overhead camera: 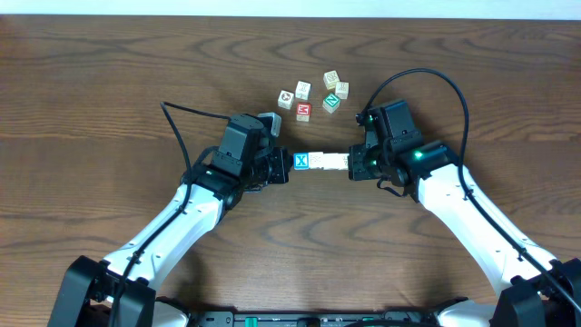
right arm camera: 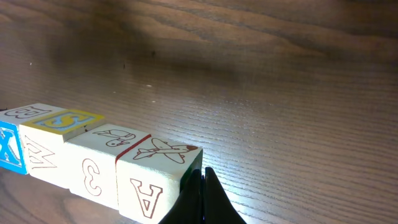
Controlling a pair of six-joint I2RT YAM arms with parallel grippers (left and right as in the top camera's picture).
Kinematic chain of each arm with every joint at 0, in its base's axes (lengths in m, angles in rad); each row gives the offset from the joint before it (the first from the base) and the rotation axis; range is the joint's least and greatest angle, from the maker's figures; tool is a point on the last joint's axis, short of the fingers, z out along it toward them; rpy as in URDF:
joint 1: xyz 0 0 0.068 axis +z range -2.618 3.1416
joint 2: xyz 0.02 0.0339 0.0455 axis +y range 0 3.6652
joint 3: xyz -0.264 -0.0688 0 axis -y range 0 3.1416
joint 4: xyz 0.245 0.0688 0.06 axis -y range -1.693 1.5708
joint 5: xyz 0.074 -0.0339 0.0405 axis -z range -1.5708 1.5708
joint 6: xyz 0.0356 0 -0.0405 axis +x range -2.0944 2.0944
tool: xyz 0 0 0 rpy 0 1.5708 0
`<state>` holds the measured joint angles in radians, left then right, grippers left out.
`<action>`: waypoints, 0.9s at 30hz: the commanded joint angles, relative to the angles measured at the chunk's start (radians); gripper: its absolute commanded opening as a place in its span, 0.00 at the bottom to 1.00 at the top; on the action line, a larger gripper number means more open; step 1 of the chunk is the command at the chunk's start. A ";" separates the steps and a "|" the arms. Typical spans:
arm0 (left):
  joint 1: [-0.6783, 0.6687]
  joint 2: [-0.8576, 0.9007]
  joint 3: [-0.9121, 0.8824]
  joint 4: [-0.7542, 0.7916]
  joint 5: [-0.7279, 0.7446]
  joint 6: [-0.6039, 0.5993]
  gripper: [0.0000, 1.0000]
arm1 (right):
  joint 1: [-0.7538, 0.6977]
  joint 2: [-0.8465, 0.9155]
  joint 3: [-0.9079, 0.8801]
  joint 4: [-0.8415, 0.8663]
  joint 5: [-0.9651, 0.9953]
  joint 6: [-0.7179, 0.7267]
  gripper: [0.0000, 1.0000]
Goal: Lift 4 blocks
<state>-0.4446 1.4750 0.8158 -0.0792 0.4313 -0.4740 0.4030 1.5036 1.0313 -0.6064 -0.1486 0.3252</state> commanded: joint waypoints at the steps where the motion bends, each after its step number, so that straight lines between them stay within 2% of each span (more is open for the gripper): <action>1: -0.051 -0.014 0.067 0.027 0.178 0.008 0.07 | 0.049 -0.021 0.046 0.026 -0.267 0.003 0.01; 27: -0.051 0.002 0.067 -0.008 0.160 0.008 0.07 | 0.049 0.022 0.046 0.012 -0.267 0.003 0.01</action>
<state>-0.4450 1.4750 0.8162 -0.1043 0.4335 -0.4736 0.4030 1.5166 1.0317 -0.6182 -0.1638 0.3252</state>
